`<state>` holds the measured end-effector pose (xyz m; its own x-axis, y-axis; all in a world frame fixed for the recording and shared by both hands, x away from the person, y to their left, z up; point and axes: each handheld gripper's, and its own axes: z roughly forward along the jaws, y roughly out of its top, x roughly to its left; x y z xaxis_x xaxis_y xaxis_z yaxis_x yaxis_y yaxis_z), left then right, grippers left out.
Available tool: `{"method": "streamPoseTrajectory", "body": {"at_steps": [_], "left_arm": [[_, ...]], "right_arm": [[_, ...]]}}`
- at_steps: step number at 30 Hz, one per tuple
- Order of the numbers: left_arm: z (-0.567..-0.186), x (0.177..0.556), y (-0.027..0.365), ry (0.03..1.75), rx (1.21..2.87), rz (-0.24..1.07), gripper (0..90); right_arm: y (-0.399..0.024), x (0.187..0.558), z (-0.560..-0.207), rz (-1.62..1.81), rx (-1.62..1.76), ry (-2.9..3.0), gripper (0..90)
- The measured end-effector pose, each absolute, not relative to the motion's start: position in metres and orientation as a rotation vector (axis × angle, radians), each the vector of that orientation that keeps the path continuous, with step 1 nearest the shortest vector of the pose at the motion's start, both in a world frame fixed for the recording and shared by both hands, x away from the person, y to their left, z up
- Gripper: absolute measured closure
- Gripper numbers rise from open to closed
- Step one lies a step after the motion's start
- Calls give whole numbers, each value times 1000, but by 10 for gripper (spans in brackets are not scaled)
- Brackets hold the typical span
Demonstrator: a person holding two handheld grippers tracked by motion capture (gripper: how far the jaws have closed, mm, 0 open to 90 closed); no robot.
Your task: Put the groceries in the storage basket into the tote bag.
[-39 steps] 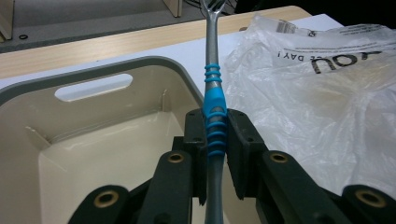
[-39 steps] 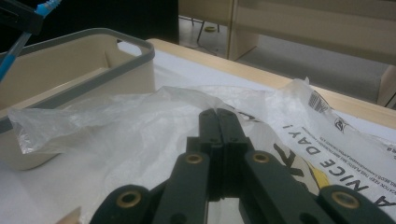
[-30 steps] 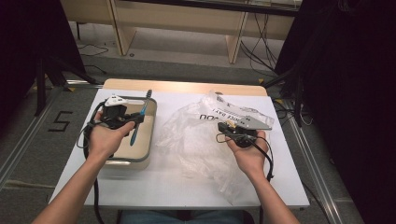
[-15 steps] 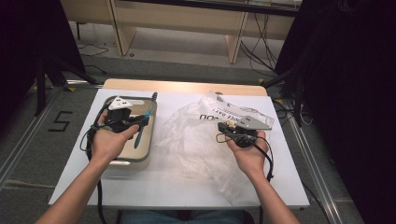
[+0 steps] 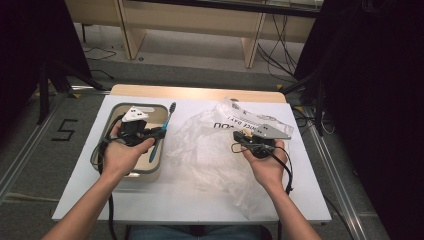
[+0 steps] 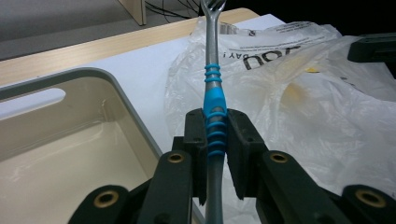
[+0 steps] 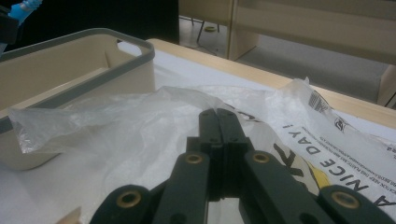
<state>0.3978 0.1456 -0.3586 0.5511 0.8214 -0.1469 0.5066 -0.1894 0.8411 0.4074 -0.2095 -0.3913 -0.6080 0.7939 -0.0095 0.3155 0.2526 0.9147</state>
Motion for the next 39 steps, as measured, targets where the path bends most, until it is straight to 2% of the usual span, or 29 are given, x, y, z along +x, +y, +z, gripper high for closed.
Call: {"method": "streamPoseTrajectory", "body": {"at_steps": [39], "left_arm": [[-363, 377, 96, 938, 1944, 348, 785]], "right_arm": [[-210, 407, -391, 1339, 1003, 2053, 900]]}}
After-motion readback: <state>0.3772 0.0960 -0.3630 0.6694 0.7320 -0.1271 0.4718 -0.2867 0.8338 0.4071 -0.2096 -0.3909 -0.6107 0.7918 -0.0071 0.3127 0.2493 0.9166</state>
